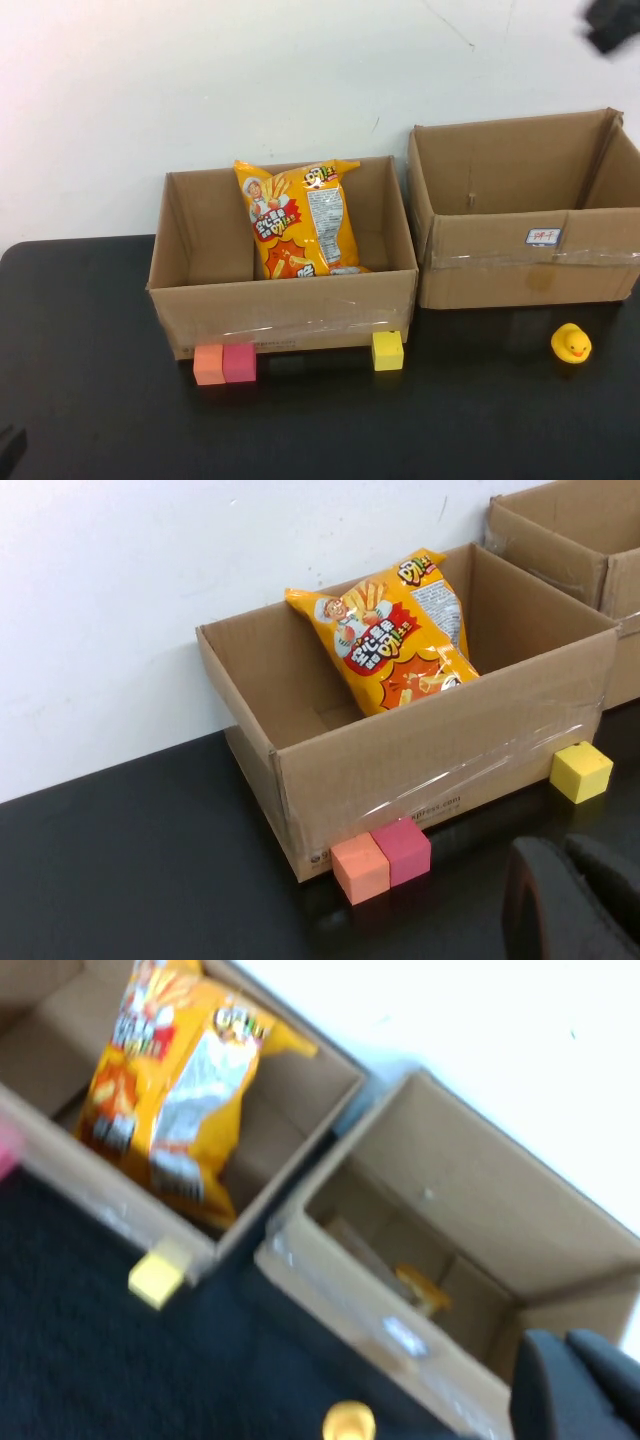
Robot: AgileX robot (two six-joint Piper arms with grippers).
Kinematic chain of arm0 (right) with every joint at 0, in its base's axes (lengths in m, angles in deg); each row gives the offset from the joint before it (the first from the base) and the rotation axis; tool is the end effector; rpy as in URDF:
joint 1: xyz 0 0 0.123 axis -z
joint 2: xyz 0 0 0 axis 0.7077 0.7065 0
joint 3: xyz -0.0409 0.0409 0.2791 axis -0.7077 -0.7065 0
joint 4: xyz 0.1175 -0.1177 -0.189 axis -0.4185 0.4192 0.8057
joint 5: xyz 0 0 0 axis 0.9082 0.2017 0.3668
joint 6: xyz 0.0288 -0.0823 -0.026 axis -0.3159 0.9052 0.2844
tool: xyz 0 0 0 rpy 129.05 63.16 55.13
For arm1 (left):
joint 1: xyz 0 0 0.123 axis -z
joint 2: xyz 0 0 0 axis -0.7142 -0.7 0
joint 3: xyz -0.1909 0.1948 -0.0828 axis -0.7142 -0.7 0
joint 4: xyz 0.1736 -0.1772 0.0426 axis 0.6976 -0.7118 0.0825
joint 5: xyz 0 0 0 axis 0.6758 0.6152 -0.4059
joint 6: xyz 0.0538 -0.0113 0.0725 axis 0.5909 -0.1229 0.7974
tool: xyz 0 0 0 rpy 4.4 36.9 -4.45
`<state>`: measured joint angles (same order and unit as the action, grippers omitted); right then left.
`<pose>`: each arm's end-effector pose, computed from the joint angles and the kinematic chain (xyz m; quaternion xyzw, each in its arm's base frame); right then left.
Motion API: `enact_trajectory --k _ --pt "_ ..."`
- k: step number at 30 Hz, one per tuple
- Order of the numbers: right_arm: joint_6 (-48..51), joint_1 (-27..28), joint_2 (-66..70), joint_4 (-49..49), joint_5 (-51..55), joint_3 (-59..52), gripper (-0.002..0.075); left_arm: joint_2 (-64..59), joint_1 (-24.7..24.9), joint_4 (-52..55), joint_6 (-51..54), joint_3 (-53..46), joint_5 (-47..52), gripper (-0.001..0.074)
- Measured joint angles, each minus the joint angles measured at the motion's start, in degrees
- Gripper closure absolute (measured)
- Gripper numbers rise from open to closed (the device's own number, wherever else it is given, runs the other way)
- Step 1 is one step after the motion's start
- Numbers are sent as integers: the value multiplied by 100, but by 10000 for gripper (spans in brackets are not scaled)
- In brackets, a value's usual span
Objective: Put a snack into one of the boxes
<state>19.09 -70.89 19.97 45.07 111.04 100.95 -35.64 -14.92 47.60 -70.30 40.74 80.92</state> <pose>0.2937 0.1310 0.4798 -0.3525 0.8392 -0.0389 0.4122 0.0600 -0.0174 0.2578 0.1513 0.7703 -0.1013 0.6112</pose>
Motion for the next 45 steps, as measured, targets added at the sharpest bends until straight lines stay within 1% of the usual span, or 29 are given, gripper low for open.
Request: enact_trajectory --k 3,6,8,13,15,17,22,25,31,34,37,45 --pt "100 0 -756 39 54 -727 726 0 0 0 -13 0 0 736" --pt "-90 0 -1334 66 -86 -1393 727 0 0 0 -14 0 0 736" --pt "-327 0 -1690 66 -153 -1810 727 0 0 0 -14 0 0 736" --pt "-1481 0 -2902 54 -553 -2884 727 0 0 22 19 -12 -36 736" --pt "-1734 0 -3420 43 -780 -3294 727 0 0 165 18 -39 -122 736" --pt "-2064 0 -4239 43 -1359 -4037 727 0 0 613 18 -200 -383 736" --pt "-2403 0 -5551 -45 -2115 -5786 727 0 0 1157 18 -517 -865 736" --pt "-2577 0 -6175 -189 -2313 -6684 727 0 0 1375 18 -666 -1120 736" --pt "-2910 0 -7257 -254 -2412 -8095 727 0 0 1498 31 -768 -1339 736" --pt "-2934 0 -7603 -337 -2422 -8572 727 0 0 1422 -140 -768 -1366 736" --pt "-2957 0 -7734 -550 -2435 -8820 727 0 0 1254 -442 -768 -1380 736" --pt "-2957 0 -7759 -761 -2605 -8981 727 0 0 1171 -607 -768 -1380 736"
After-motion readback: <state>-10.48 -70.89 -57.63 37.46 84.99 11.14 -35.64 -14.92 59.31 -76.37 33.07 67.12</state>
